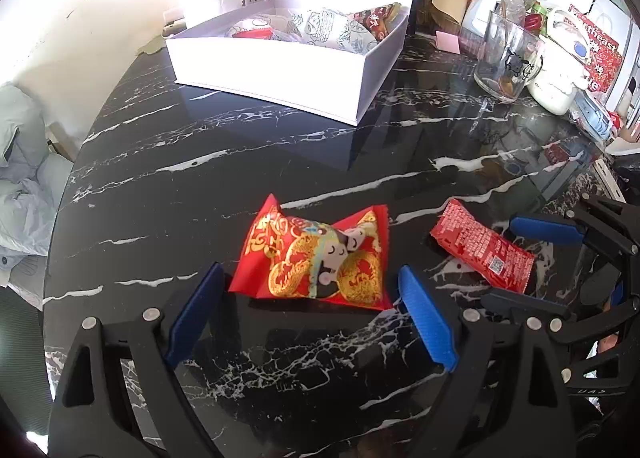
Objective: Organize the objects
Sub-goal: 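Close the left gripper on the red-gold candy bag while the right grasps the red sachet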
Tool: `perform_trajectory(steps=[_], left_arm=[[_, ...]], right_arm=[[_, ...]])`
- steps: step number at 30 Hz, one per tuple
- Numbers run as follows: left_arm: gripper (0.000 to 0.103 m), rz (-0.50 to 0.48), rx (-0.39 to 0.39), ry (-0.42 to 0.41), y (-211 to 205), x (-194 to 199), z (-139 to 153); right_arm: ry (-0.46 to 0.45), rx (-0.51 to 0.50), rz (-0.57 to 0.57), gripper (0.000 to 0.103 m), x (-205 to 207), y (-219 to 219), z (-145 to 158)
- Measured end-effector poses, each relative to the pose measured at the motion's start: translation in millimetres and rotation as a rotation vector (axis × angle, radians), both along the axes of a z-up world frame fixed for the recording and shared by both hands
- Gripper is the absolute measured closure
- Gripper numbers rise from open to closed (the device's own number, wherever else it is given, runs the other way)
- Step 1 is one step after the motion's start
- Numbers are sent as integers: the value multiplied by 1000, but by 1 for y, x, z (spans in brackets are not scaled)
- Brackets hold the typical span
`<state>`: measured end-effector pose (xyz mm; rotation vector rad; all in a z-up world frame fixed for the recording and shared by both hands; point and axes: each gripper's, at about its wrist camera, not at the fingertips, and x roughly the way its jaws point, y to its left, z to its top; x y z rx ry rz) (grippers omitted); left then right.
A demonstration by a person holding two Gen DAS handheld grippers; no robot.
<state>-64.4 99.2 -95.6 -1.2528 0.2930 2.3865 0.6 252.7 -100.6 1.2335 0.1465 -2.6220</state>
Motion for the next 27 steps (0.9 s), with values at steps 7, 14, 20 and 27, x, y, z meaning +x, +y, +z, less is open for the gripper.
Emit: perform_trajectory(steps=[7, 14, 20, 27], left_arm=[[37, -43, -2, 4, 6, 4, 3], [49, -29, 6, -14, 8, 2, 6], [52, -22, 58, -43, 5, 1, 7], [54, -24, 86, -51, 3, 5, 10]], right_arm=[[5, -2, 15, 70, -4, 1, 1], [-10, -102, 4, 84, -6, 15, 2], [-20, -161, 1, 89, -3, 21, 4], [-9, -170, -4, 91, 0, 22, 9]])
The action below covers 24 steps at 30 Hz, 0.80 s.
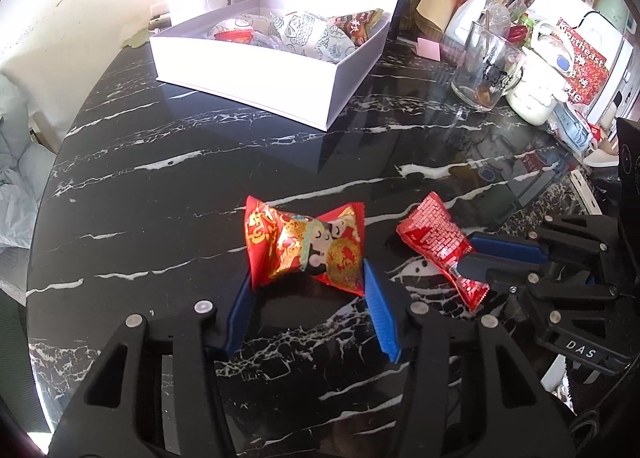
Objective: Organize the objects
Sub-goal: 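Close the left gripper on the red-gold candy bag while the right grasps the red sachet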
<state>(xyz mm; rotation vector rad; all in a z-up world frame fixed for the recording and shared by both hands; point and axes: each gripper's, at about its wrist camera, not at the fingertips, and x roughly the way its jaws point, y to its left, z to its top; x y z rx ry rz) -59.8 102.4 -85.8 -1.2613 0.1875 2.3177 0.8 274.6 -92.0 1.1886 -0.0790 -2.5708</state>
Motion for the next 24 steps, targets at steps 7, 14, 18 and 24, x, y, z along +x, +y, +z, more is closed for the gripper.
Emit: perform_trajectory(steps=[7, 14, 18, 24], left_arm=[[65, 0, 10, -9, -1, -1, 4], [65, 12, 37, -8, -6, -1, -1], [43, 57, 35, 2, -8, -6, -3], [33, 143, 83, -7, -17, -16, -4]], right_arm=[[12, 16, 6, 91, 2, -3, 7], [-18, 8, 3, 91, 0, -4, 2], [-25, 0, 5, 91, 0, -3, 0], [-34, -17, 1, 91, -1, 1, -2]])
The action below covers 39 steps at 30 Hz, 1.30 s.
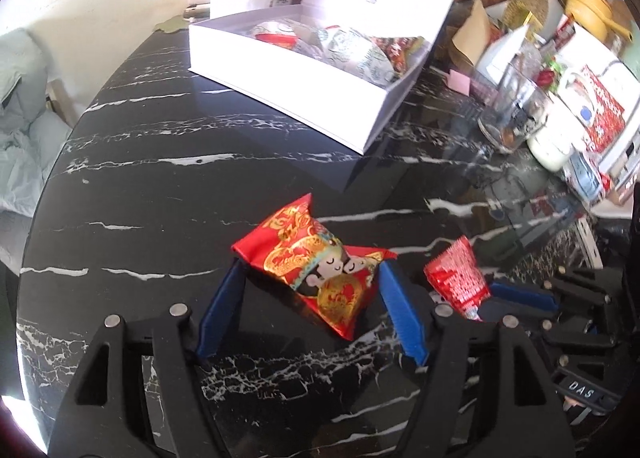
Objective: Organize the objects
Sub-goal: 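Close the left gripper on the red-gold candy bag while the right grasps the red sachet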
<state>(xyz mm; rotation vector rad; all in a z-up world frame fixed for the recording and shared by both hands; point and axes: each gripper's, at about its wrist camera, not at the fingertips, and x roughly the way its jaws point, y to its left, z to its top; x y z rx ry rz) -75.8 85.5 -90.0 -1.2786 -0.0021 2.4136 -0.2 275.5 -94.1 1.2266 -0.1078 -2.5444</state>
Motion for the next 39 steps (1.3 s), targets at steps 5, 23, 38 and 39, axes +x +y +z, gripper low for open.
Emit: perform_trajectory(steps=[5, 23, 38, 39], left_arm=[[31, 25, -11, -2, 3, -10, 0], [43, 50, 36, -15, 2, -28, 1], [72, 12, -32, 14, 7, -19, 1], [72, 10, -42, 21, 7, -17, 1]], right_arm=[[-2, -6, 1, 91, -1, 2, 0], [-17, -9, -10, 90, -9, 10, -2], [1, 81, 20, 48, -7, -13, -4], [7, 104, 20, 48, -7, -15, -5]])
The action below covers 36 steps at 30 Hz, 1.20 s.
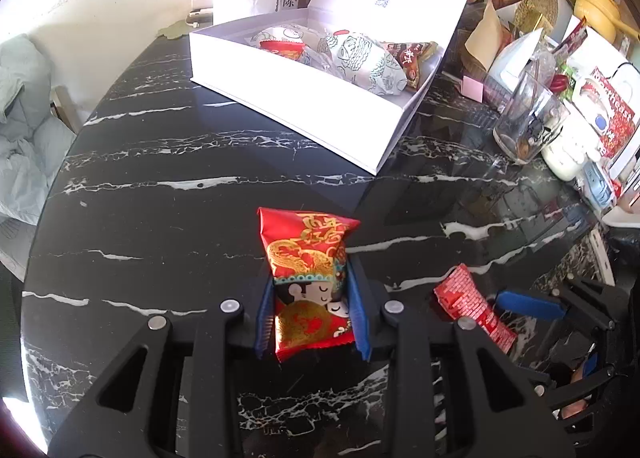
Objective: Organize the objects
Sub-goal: 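Close the left gripper on the red-gold candy bag while the right grasps the red sachet, then lift the red-gold candy bag with the left gripper while the right regrasps the red sachet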
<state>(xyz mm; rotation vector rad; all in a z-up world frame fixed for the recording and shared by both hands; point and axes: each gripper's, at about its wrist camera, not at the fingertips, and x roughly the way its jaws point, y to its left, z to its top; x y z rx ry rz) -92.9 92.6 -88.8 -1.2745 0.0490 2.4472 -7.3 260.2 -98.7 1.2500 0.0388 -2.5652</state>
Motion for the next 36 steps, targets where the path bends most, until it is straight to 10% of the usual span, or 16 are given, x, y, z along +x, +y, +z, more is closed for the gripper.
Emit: perform_trajectory(steps=[2, 4, 25, 36], left_arm=[[72, -4, -13, 10, 0, 3, 0], [72, -10, -29, 21, 0, 5, 0], [75, -32, 45, -10, -7, 22, 13], [75, -8, 43, -10, -15, 33, 18]], right_arm=[[14, 55, -1, 51, 1, -5, -1], [37, 95, -5, 78, 0, -6, -2], [45, -14, 1, 101, 13, 4, 20], [53, -61, -34, 90, 17, 7, 15]])
